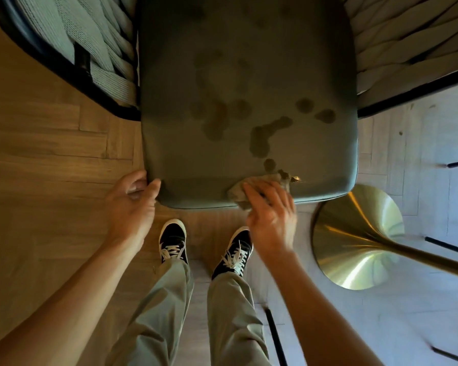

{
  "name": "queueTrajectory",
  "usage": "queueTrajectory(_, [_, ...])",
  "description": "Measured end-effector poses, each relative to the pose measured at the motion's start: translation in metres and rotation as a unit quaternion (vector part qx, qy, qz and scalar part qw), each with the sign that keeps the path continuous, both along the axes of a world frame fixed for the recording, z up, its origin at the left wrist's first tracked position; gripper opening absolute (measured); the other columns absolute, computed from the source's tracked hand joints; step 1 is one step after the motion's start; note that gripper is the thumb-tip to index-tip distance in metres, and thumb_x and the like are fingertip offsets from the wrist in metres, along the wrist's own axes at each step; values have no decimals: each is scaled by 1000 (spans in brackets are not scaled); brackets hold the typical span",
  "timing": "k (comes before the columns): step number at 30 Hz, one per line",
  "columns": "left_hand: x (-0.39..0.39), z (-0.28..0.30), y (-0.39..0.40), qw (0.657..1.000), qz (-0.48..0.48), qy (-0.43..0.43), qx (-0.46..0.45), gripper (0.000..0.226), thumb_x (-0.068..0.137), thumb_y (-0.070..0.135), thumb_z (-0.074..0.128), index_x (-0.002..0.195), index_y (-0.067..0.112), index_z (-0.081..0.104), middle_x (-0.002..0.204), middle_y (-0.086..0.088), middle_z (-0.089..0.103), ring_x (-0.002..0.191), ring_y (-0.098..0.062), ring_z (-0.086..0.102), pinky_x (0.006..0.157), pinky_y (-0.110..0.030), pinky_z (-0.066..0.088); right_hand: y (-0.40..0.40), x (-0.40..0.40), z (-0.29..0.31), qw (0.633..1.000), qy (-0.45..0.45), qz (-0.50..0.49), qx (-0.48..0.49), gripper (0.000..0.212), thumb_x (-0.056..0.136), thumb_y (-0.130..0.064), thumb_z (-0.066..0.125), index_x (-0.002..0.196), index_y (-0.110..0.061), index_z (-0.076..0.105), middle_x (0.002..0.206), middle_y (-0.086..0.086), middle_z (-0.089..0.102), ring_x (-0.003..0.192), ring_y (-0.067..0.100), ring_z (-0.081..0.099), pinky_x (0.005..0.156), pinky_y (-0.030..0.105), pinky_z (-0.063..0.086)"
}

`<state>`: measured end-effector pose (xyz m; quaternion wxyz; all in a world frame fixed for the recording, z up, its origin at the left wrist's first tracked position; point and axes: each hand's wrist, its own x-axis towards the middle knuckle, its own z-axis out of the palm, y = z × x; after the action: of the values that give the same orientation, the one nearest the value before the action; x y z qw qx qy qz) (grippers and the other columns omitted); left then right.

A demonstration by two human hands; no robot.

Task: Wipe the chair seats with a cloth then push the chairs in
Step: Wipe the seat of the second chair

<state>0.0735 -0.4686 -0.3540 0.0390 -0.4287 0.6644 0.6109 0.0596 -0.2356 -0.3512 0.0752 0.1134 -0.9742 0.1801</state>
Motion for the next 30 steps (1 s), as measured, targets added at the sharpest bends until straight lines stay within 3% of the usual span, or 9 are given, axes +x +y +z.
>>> queueTrajectory(6, [-10, -1, -6, 999, -33, 16, -23, 31, 87, 12, 67, 115, 22, 59, 84, 5, 61, 80, -10, 61, 75, -22, 52, 108, -21, -4, 995, 12, -78, 56, 43, 68, 0, 58, 105, -15, 74, 106, 9, 69, 102, 30, 61, 84, 46, 51])
queueTrajectory(11, [-15, -5, -13, 1000, -23, 4, -12, 25, 86, 16, 70, 109, 21, 62, 91, 5, 64, 95, -20, 64, 91, -38, 52, 159, -41, -6, 987, -3, -156, 29, 25, 83, -11, 65, 105, -22, 72, 106, 4, 70, 96, 29, 64, 72, 51, 52])
queueTrajectory(15, [-15, -7, -16, 1000, -25, 6, -16, 32, 84, 14, 71, 114, 19, 62, 93, 0, 66, 95, -21, 65, 87, -38, 54, 161, -45, 1, 965, -31, -260, -26, 27, 86, -12, 56, 107, -17, 73, 108, 9, 70, 93, 31, 64, 69, 38, 51])
queueTrajectory(19, [-14, -10, -15, 999, -26, 8, -34, 38, 82, 12, 73, 119, 16, 63, 92, 2, 66, 89, -14, 65, 80, -25, 52, 141, -39, -9, 969, -14, -244, -30, 37, 85, -1, 52, 113, -16, 70, 112, 7, 69, 100, 26, 63, 72, 39, 53])
queueTrajectory(25, [-13, -8, -18, 998, -48, 8, -29, 36, 83, 11, 71, 117, 20, 62, 100, -7, 67, 88, -11, 65, 84, -30, 53, 70, -21, -11, 994, 13, -108, -31, 37, 77, 2, 54, 108, -11, 70, 107, 8, 68, 100, 26, 60, 77, 48, 55])
queueTrajectory(30, [-18, -2, -17, 1000, -10, -3, 24, 14, 94, 20, 58, 105, 15, 65, 94, -4, 66, 84, -15, 66, 78, -29, 58, -28, -6, -14, 996, 11, -12, -90, 33, 76, -3, 55, 102, -13, 74, 100, 5, 71, 95, 20, 62, 74, 34, 56])
